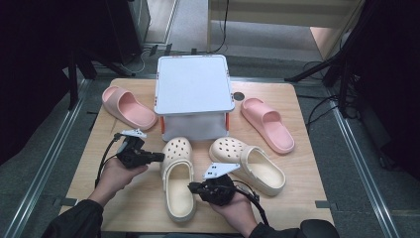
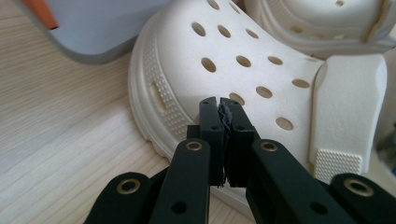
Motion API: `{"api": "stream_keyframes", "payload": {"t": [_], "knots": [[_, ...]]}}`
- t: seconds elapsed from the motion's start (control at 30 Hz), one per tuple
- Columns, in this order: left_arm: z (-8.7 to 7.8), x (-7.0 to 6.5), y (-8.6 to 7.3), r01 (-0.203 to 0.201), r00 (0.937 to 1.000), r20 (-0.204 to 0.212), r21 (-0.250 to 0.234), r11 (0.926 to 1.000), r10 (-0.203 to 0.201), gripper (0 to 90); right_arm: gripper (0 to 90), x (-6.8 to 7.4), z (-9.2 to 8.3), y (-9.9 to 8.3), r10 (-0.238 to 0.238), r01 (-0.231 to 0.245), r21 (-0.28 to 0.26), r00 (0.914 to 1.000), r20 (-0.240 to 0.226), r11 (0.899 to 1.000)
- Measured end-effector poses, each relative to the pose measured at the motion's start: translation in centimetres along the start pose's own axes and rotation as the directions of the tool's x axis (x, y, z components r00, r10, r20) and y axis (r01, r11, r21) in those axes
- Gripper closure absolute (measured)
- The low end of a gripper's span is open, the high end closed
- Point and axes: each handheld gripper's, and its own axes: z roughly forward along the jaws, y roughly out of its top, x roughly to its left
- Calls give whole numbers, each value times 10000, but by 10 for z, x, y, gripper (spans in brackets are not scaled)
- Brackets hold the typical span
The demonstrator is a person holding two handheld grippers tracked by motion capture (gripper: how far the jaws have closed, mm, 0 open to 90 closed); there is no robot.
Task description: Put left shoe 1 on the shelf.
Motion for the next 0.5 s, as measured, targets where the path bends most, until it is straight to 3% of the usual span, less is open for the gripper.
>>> {"api": "stream_keyframes", "payload": {"t": [0.07,0.2,0.3,0.37,0.43,0.5], "knots": [[2,-1,2,14,10000,68,37,10000,-14,879,854,1,0,0,101,-101,-14,9999,-72,9999],[3,-3,6,-263,9996,-136,193,9995,266,852,856,7,2,-1,-158,157,63,9997,161,9999],[1,-1,7,-172,9996,-206,281,9995,178,778,843,4,-2,-1,-13,15,-64,9997,236,10000],[-3,0,10,-45,9999,-138,220,9997,48,774,836,3,-5,0,24,-19,-173,9995,313,9998],[-11,-1,17,-176,9997,-175,-148,9997,174,777,813,0,-9,1,118,-102,-336,9988,466,9994],[-16,-2,22,-230,9997,-133,-206,9995,228,778,771,-3,-11,2,274,-253,-326,9974,664,9991]]}}
